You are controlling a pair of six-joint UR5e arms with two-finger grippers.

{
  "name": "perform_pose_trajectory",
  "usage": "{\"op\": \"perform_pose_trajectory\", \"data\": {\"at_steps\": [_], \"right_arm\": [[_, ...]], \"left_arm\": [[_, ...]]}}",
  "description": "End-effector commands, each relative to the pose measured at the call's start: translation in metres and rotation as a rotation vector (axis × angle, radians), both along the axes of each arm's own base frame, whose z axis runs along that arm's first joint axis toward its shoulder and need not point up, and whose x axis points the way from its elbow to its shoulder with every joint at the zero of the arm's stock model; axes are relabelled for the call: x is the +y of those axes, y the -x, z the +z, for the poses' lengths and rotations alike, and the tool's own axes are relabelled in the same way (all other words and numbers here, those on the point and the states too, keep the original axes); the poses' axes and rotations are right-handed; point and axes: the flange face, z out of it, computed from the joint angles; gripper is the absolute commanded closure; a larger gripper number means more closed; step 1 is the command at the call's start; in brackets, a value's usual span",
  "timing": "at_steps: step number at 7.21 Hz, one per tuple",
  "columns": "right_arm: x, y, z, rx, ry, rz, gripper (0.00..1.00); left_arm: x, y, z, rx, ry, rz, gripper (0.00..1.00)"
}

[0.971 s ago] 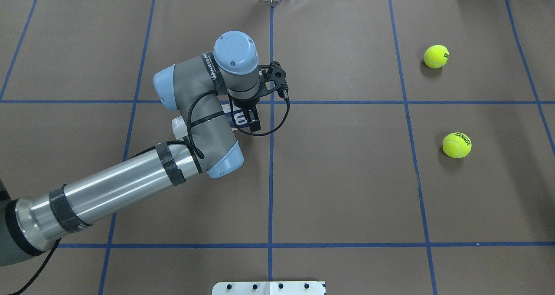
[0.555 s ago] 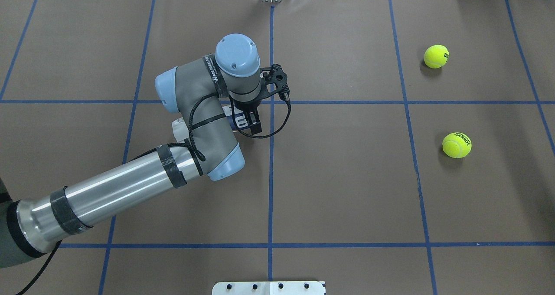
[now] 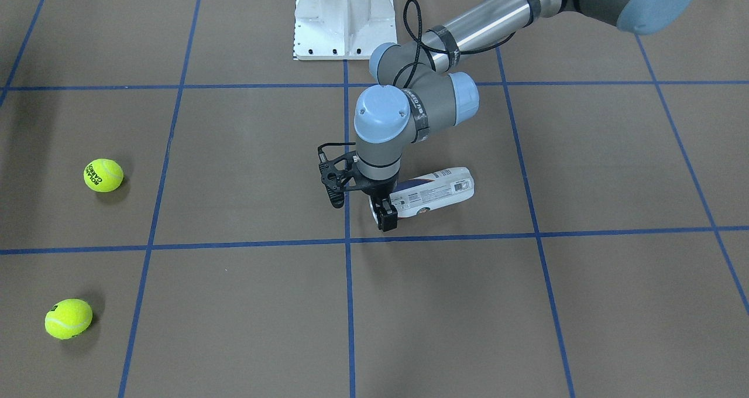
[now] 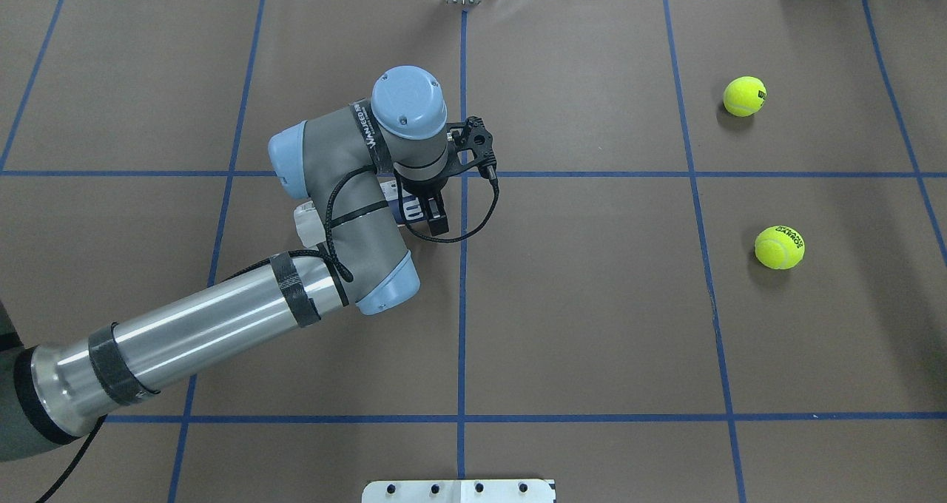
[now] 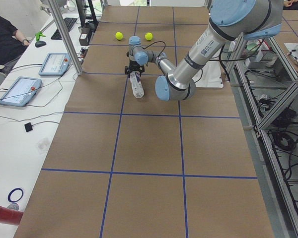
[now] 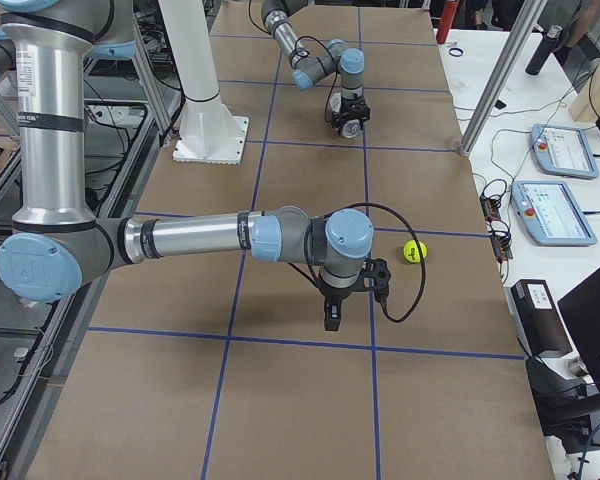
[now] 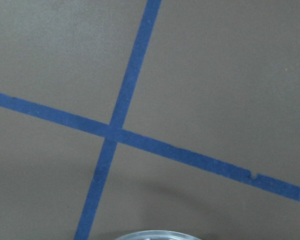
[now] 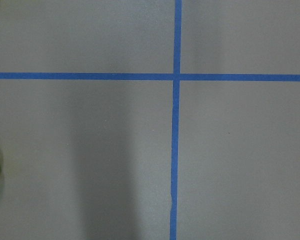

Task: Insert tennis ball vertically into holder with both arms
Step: 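Lift the can with the left gripper and swing it upright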

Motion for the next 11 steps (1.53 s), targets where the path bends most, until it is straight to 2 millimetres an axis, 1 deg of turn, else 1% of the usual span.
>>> {"op": "perform_pose_trajectory", "data": {"at_steps": [1, 2, 3, 4, 5, 6, 7, 8, 9, 10, 11], "right_arm": [[0.000, 0.000, 0.000, 0.000, 0.001, 0.001, 0.00], [0.000, 0.000, 0.000, 0.000, 0.001, 0.001, 0.00], [0.000, 0.000, 0.000, 0.000, 0.003, 0.001, 0.00], [-0.001, 0.000, 0.000, 0.000, 0.000, 0.001, 0.00], [-0.001, 0.000, -0.001, 0.000, -0.002, 0.001, 0.00], [-0.001, 0.000, -0.001, 0.000, -0.001, 0.002, 0.00], [-0.001, 0.000, -0.001, 0.000, -0.001, 0.002, 0.00], [-0.001, 0.000, -0.002, 0.000, -0.002, 0.002, 0.00], [-0.003, 0.000, -0.003, 0.000, -0.004, 0.002, 0.00], [-0.005, 0.000, -0.005, 0.000, -0.008, 0.002, 0.00], [-0.005, 0.000, -0.006, 0.000, -0.009, 0.003, 0.00]], "left_arm": [[0.001, -0.001, 0.000, -0.002, 0.003, 0.001, 0.14], [0.001, 0.000, -0.003, 0.002, -0.002, 0.000, 0.18], [0.001, 0.001, -0.005, 0.006, -0.002, -0.004, 0.33], [-0.002, 0.007, -0.013, 0.013, -0.019, -0.020, 0.40], [-0.005, 0.026, -0.036, 0.054, -0.049, -0.042, 0.41], [-0.011, 0.051, -0.062, 0.103, -0.076, -0.073, 0.44], [-0.013, 0.072, -0.084, 0.152, -0.078, -0.116, 0.46], [-0.013, 0.090, -0.105, 0.247, -0.072, -0.179, 0.46], [-0.018, 0.105, -0.121, 0.398, -0.076, -0.243, 0.46], [-0.016, 0.115, -0.113, 0.536, -0.060, -0.290, 0.46], [-0.013, 0.128, -0.091, 0.654, -0.060, -0.313, 0.46]]}}
